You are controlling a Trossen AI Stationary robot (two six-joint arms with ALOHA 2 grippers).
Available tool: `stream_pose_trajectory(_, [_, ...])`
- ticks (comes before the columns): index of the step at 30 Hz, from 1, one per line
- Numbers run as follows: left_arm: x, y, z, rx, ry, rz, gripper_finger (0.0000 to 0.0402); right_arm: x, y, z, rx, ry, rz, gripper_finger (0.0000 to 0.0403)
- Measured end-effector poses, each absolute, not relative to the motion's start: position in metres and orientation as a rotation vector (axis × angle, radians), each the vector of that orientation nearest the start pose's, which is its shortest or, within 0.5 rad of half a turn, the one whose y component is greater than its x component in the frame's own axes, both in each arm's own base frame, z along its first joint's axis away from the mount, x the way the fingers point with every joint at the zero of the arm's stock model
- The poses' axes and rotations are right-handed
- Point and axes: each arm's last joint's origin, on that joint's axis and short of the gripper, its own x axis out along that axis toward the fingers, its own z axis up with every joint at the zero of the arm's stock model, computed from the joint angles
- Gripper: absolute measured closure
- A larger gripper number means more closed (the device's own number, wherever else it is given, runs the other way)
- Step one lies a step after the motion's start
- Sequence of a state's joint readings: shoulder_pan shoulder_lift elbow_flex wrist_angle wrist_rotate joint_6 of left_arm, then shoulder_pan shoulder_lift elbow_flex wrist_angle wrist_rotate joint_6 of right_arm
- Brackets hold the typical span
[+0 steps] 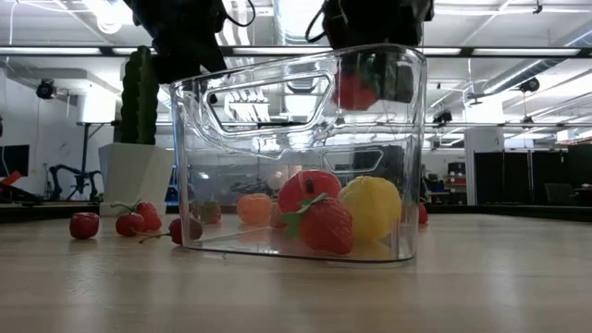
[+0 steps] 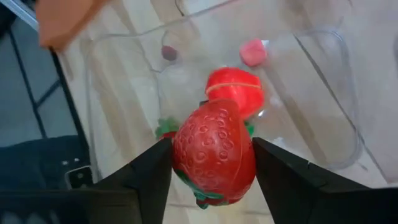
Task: Pick and placing Produce into tupperware
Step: Put the red strawberry into the transparent bin, then put the red tomato into the transparent bin
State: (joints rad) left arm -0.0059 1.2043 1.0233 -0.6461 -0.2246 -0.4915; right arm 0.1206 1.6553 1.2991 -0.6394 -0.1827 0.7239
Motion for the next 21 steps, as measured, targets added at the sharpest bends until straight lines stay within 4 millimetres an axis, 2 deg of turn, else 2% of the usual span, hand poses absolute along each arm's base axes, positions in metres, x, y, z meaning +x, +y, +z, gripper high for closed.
stream_pose_trajectory(2, [0.242, 0.005, 0.295, -0.367, 0.749, 0.403, 0.0091, 0.347, 0.050, 0.257, 0.675, 1.056, -0.087, 0.0176])
stream_pose_trajectory(7, [0.242, 0.005, 0.295, -0.370, 0.751, 0.401, 0.0091, 0.347, 0.048, 0.274, 0.574, 1.026, -0.146, 0.0130])
stream_pose_trajectory(12, [0.241, 0.005, 0.294, -0.384, 0.759, 0.410, 0.0091, 0.339, 0.036, 0.302, 0.499, 0.965, -0.281, 0.0091])
stream_pose_trajectory(16, [0.236, 0.009, 0.291, -0.420, 0.810, 0.452, 0.0091, 0.325, 0.012, 0.319, 0.516, 0.986, -0.457, 0.0078])
stream_pose_trajectory(21, [0.231, 0.017, 0.289, -0.454, 0.856, 0.488, 0.0091, 0.311, -0.036, 0.325, 0.602, 0.993, -0.597, 0.0077])
